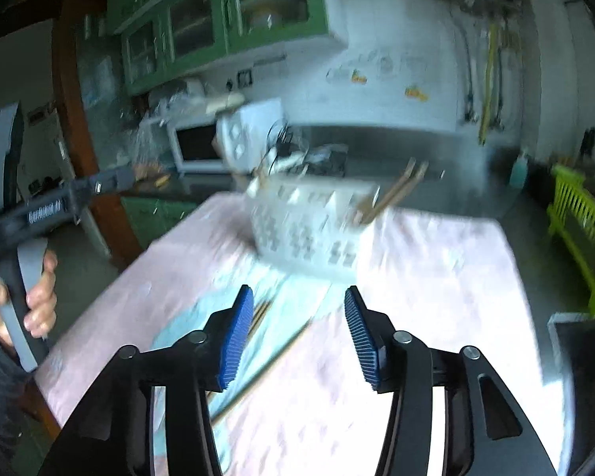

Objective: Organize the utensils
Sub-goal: 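Withdraw both grippers from the holder back over the remaining chopsticks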

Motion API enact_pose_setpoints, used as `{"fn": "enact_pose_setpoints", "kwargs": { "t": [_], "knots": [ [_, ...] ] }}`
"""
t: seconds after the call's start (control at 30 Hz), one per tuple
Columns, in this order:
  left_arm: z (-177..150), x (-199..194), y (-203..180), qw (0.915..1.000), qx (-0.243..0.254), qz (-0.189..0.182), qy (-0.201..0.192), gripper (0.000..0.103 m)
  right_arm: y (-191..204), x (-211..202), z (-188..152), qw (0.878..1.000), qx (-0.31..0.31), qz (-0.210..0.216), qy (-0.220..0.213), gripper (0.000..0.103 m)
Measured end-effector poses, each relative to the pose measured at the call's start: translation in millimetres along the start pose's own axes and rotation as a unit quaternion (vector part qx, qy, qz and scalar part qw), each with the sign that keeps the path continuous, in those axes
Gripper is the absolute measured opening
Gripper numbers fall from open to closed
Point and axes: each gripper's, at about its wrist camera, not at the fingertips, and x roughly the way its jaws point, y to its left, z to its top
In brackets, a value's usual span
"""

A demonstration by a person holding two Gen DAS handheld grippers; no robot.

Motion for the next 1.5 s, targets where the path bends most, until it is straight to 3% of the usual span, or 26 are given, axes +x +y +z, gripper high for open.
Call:
{"fn": "enact_pose_setpoints", "kwargs": {
  "t": [0.23,0.4,0.57,0.9,1.4,1.5],
  "knots": [
    [-63,-10,14,0.9987,-0.011,0.019,0.045,0.096,42,21,-84,0.998,0.001,0.007,0.058,0.048],
    [-98,-15,27,0.9965,-0.020,0.044,0.068,0.098,64,34,-116,0.997,-0.016,-0.007,0.082,0.049],
    [-116,-13,43,0.9933,-0.038,0.067,0.086,0.098,77,46,-138,0.994,-0.003,0.009,0.106,0.050],
    [-140,-14,55,0.9888,-0.060,0.087,0.106,0.098,77,62,-131,0.993,0.016,-0.004,0.117,0.049],
    [-158,-20,60,0.9864,-0.064,0.101,0.113,0.098,97,86,-139,0.988,0.007,-0.040,0.148,0.034],
    [-161,-19,59,0.9863,-0.064,0.097,0.117,0.098,94,86,-137,0.988,0.002,-0.048,0.149,0.023]
  ]
}}
